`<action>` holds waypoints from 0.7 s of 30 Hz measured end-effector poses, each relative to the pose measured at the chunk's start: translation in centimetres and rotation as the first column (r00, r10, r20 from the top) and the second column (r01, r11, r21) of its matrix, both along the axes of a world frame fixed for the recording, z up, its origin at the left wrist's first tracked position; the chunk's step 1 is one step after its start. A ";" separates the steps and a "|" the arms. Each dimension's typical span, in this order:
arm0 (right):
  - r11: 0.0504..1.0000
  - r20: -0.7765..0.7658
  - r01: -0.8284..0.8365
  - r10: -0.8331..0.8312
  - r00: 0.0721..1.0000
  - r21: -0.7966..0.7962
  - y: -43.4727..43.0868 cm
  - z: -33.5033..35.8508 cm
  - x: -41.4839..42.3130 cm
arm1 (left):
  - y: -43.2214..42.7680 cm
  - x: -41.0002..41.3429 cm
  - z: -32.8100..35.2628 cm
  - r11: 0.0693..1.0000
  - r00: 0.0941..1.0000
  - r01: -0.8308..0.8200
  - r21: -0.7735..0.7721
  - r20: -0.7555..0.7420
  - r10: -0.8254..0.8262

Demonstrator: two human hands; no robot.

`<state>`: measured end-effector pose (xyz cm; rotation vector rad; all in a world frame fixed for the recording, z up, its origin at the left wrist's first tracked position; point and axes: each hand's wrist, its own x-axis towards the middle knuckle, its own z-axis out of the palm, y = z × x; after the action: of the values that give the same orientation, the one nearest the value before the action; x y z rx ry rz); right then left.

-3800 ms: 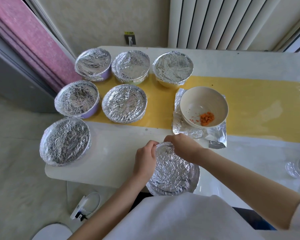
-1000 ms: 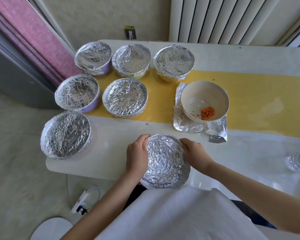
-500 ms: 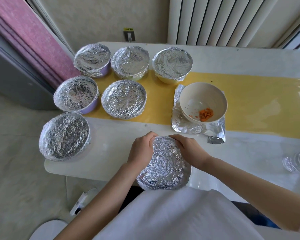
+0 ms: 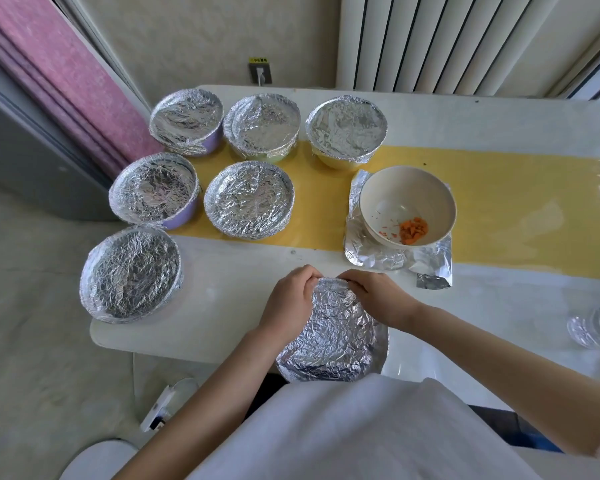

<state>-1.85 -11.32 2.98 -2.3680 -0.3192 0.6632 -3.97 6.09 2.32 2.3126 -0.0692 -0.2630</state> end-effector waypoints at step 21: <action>0.998 -0.195 0.053 -0.044 0.980 0.044 0.7 0.4 0.8 | -0.2 0.1 0.1 0.993 0.997 -0.033 -0.116 0.069 0.041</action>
<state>-1.04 -10.63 3.40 -2.2363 -0.1894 0.8455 -3.86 5.84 2.38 2.2060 -0.0750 -0.1535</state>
